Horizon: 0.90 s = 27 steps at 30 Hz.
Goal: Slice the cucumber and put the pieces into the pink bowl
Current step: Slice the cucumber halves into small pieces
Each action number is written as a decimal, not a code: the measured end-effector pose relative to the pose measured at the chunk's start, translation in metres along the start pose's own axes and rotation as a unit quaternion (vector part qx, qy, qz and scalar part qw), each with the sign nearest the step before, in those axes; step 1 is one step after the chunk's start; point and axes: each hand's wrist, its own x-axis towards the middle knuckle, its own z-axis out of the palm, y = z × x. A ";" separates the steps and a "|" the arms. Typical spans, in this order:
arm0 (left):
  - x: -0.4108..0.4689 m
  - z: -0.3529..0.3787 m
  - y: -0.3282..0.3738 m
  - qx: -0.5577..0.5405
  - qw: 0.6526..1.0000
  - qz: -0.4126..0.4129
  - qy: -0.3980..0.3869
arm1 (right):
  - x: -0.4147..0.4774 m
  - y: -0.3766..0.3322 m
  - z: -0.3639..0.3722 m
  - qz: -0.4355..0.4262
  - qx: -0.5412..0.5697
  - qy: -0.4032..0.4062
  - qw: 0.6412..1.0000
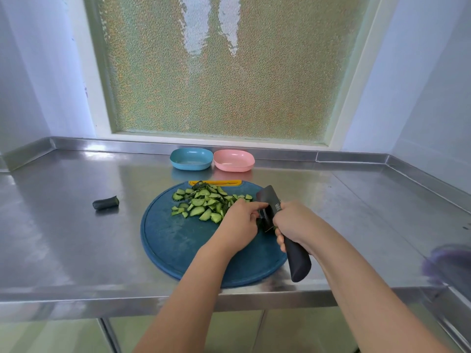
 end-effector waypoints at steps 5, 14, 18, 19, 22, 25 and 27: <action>0.001 0.002 -0.001 0.013 1.000 -0.001 0.005 | 0.002 -0.002 0.001 0.012 0.000 -0.005 1.000; -0.001 0.000 0.001 0.020 1.000 -0.005 0.003 | 0.003 0.000 0.004 -0.016 -0.026 0.008 1.000; 0.000 0.000 0.003 0.019 1.000 -0.001 -0.001 | -0.001 0.001 0.016 -0.070 -0.048 0.053 0.995; 0.000 -0.001 0.003 0.019 1.000 0.001 -0.002 | -0.001 0.001 0.021 -0.081 -0.066 0.072 0.992; -0.002 -0.002 0.006 0.022 1.000 0.003 -0.005 | 0.004 0.006 0.033 -0.086 -0.136 0.113 0.981; -0.003 -0.002 0.006 0.011 1.000 -0.007 -0.002 | 0.001 0.009 0.032 -0.101 -0.151 0.107 0.977; -0.004 -0.003 0.005 0.002 1.000 -0.011 0.008 | 0.001 0.009 0.023 -0.105 -0.146 0.091 0.979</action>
